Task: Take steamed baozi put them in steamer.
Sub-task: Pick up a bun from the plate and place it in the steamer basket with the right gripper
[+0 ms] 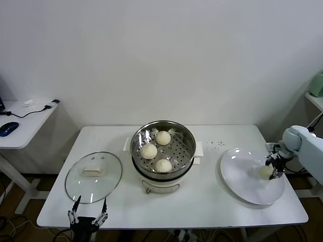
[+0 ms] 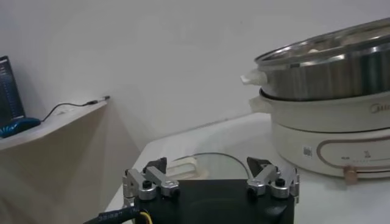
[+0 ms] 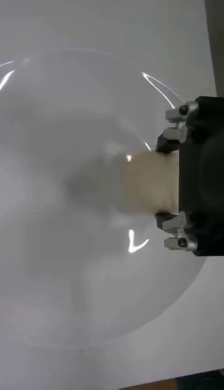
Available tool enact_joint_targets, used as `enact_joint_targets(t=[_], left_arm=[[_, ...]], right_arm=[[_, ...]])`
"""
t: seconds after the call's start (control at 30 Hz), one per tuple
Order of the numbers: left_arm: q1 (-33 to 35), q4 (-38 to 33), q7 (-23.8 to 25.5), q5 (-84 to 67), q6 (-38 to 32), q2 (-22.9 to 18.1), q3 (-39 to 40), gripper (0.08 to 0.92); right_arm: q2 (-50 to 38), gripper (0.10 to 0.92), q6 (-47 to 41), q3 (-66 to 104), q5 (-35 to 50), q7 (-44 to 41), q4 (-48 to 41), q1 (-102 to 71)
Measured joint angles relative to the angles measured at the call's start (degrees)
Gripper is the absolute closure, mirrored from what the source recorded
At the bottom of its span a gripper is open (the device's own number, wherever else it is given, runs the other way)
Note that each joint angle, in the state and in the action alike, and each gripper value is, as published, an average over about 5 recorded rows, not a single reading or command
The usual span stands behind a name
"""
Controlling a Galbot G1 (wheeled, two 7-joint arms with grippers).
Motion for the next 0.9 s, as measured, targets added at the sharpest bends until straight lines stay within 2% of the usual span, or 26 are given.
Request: enact_joint_targets(t=[0.2, 0.37, 0.6, 0.9], left_arm=[[0.1, -0.2, 0.0, -0.1, -0.1, 0.1, 0.0, 0.177], [0.5, -0.3, 0.0, -0.3, -0.6, 0.2, 0.1, 0.177], [1.1, -0.5, -0.1, -1.3, -0.9, 0.4, 0.9, 0.177], [0.7, -0.9, -0.1, -2.3, -1.5, 0.8, 1.5, 0.177]], right_arm=[[-0.8, 0.424, -1.4, -2.7, 3.2, 0.0, 1.4, 2.1], [-0.8, 0.431, -3.7, -9.1, 10.3, 0.6, 3.8, 8.1], [3.8, 0.433, -6.6, -25.8, 27.6, 2.1, 7.3, 24.3], [16.0, 0.431, -10.9, -44.2, 50.4, 4.6, 10.8, 42.4]])
